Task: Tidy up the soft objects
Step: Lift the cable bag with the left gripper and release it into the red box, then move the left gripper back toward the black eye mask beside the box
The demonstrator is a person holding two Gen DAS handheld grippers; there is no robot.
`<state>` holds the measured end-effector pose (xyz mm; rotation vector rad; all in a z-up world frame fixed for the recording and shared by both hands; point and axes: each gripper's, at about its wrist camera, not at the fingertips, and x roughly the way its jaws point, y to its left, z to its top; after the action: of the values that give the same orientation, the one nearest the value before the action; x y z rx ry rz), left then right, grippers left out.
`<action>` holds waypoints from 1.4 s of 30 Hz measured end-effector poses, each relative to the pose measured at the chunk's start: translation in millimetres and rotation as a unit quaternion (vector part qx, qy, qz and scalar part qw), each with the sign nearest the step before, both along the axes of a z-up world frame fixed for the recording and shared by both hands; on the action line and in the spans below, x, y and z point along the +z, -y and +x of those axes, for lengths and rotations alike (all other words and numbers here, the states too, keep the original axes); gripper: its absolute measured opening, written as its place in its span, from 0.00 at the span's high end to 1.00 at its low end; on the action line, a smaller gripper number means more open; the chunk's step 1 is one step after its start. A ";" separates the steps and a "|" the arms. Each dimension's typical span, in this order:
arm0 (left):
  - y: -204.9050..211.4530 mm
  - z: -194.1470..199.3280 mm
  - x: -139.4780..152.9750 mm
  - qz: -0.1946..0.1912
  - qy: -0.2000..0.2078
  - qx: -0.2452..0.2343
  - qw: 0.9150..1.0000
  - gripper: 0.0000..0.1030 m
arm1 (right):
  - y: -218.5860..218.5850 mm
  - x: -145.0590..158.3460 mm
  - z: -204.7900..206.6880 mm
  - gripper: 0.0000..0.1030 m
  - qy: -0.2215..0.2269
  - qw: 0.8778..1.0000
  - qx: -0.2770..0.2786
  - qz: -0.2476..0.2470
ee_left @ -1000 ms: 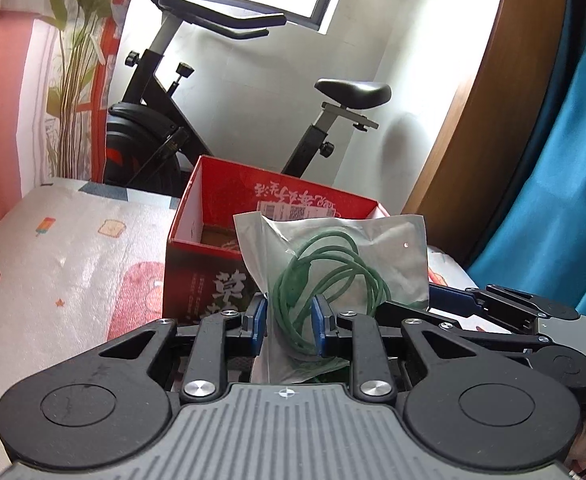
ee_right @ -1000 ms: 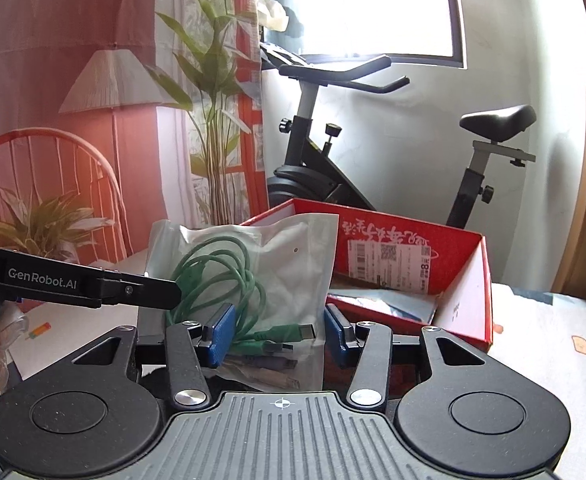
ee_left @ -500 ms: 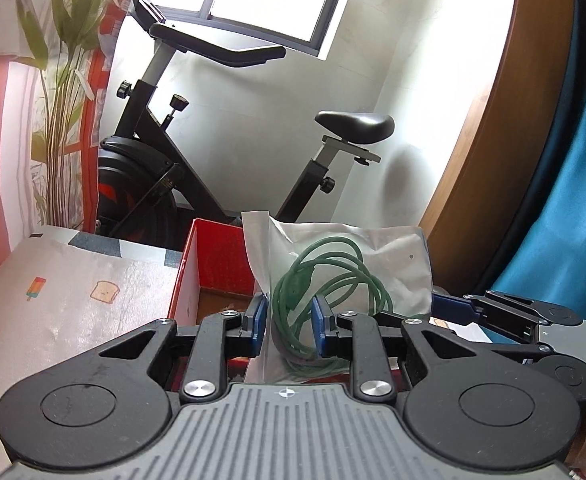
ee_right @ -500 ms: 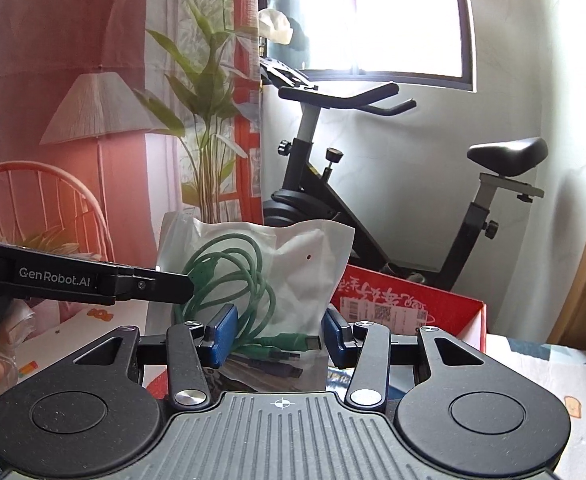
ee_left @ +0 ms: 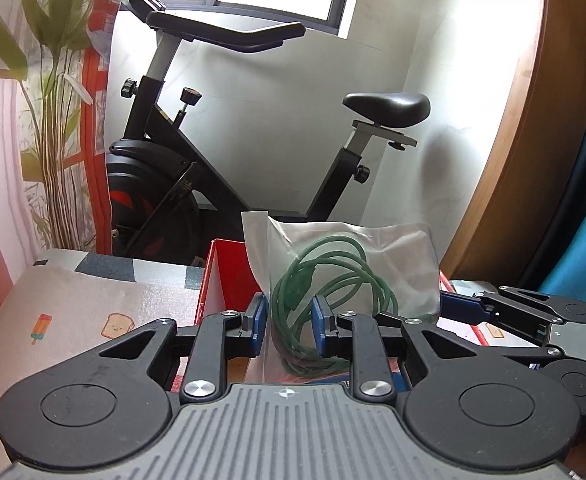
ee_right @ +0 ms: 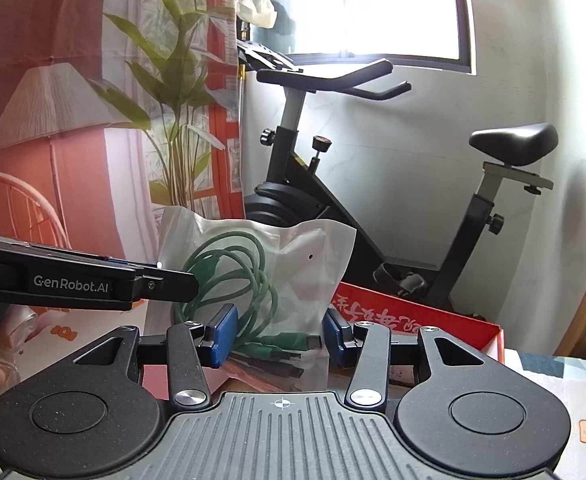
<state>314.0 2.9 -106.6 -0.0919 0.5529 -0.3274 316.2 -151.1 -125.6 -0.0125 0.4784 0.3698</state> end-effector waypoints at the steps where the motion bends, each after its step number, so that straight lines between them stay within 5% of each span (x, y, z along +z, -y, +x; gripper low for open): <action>1: 1.2 3.6 -1.6 0.004 -0.003 0.001 1.000 0.75 | 0.2 -3.5 3.7 0.58 -0.006 1.000 -0.001 0.002; 18: 5.8 22.8 -25.7 0.045 -0.038 -0.013 0.998 0.75 | 12.4 -58.2 29.2 0.58 -0.118 0.992 -0.026 0.037; 26: 7.2 10.3 -13.4 0.044 -0.017 -0.020 0.999 0.72 | 16.5 -48.1 17.9 0.49 -0.104 0.993 -0.051 0.011; 36: -3.5 -26.1 10.1 0.051 0.026 -0.013 0.998 0.32 | 28.8 -17.5 -17.6 0.06 -0.061 0.995 -0.074 0.001; 39: -9.3 -38.8 16.3 0.051 0.033 -0.011 0.998 0.06 | 32.4 -9.7 -30.7 0.00 -0.051 0.996 -0.078 0.003; 42: -19.0 -51.7 22.1 0.041 0.041 -0.003 0.998 0.04 | 34.3 -2.4 -43.7 0.00 -0.045 0.996 -0.079 0.003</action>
<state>262.3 21.9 -84.6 0.0024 0.4849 -0.3136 272.5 -185.4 -128.0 0.0485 0.5635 0.2163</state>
